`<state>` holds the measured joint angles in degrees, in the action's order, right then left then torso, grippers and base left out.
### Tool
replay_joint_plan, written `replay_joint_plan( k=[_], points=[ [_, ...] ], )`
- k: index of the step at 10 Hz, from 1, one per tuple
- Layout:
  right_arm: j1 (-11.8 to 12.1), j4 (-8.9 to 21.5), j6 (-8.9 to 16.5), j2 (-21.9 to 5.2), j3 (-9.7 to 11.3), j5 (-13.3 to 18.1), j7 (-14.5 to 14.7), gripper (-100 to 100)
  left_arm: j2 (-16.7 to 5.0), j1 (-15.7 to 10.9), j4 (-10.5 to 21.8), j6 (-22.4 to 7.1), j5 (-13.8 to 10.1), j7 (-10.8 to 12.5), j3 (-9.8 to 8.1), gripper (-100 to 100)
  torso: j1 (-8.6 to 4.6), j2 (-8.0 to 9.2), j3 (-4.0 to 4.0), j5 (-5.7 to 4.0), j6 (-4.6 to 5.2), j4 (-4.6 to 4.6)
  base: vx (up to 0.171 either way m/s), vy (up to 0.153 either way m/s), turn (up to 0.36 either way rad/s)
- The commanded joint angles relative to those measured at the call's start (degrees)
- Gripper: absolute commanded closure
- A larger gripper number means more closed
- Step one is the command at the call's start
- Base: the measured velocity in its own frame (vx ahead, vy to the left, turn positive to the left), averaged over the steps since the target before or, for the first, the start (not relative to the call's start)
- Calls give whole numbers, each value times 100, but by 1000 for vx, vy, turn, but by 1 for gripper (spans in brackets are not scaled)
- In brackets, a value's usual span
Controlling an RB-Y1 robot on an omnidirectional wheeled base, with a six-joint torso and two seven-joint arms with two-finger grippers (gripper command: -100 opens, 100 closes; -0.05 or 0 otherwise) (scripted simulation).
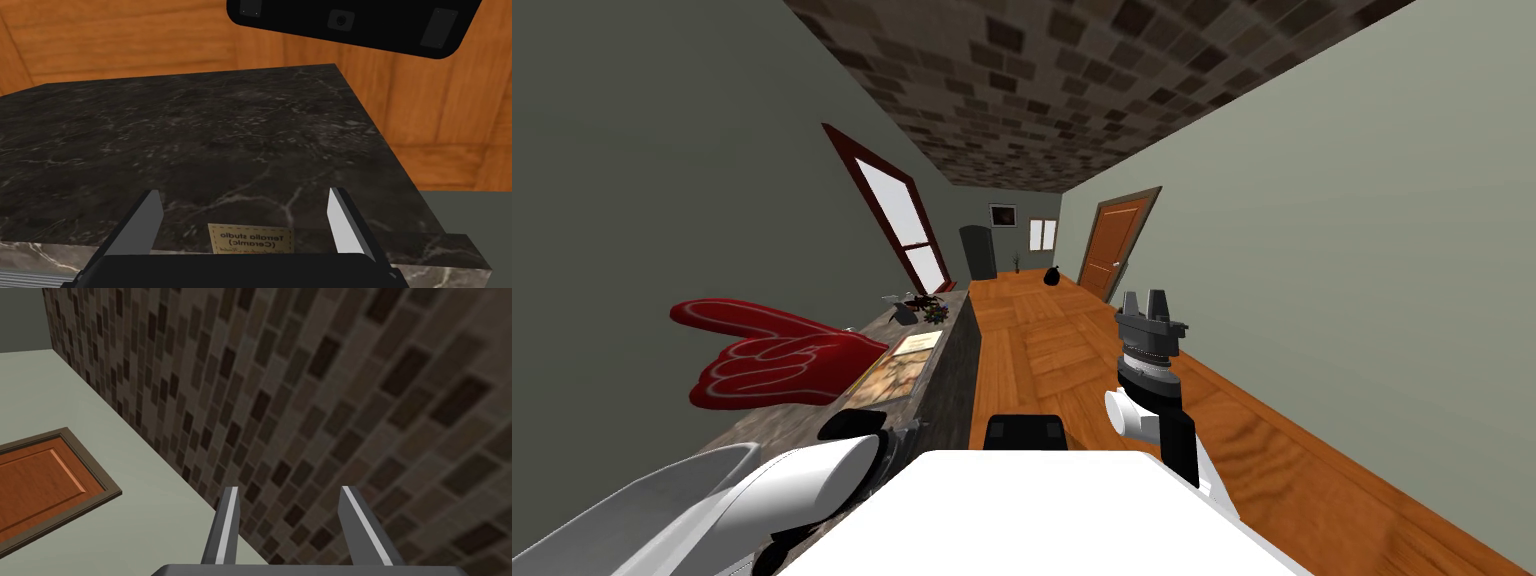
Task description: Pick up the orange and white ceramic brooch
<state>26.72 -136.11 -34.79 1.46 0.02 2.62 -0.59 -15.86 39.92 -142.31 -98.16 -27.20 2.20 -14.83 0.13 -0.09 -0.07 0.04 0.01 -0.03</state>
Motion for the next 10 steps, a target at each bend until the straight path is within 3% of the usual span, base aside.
replay_joint_plan(
  k=[1,6,7,8,9,10],
  points=[
    [0,0,0,0,0,0,0,0,-36,14,-60,-286,-119,-18,-80,-100,0,0,0,0,0,0,43,58,32],
    [0,0,0,-1,0,0,0,0,-104,100,-306,-944,-244,-69,-160,-100,20,-5,-3,4,0,-1,45,80,25],
    [0,0,0,-1,-1,0,0,0,-89,74,-262,-860,-210,-51,-127,-100,29,-2,-1,6,0,0,18,55,-5],
    [0,0,0,0,0,0,0,0,-92,73,-267,-889,-211,-52,-128,0,10,5,2,4,1,1,3,10,-2],
    [0,0,0,0,0,0,0,0,-97,26,-77,-751,-156,-83,-89,-100,-6,11,6,-1,0,2,-15,-6,-27],
    [-1,0,0,0,1,0,0,0,-100,-6,50,-660,-120,-103,-64,-100,-15,18,10,-3,1,4,-24,-21,-31]
  ],
)
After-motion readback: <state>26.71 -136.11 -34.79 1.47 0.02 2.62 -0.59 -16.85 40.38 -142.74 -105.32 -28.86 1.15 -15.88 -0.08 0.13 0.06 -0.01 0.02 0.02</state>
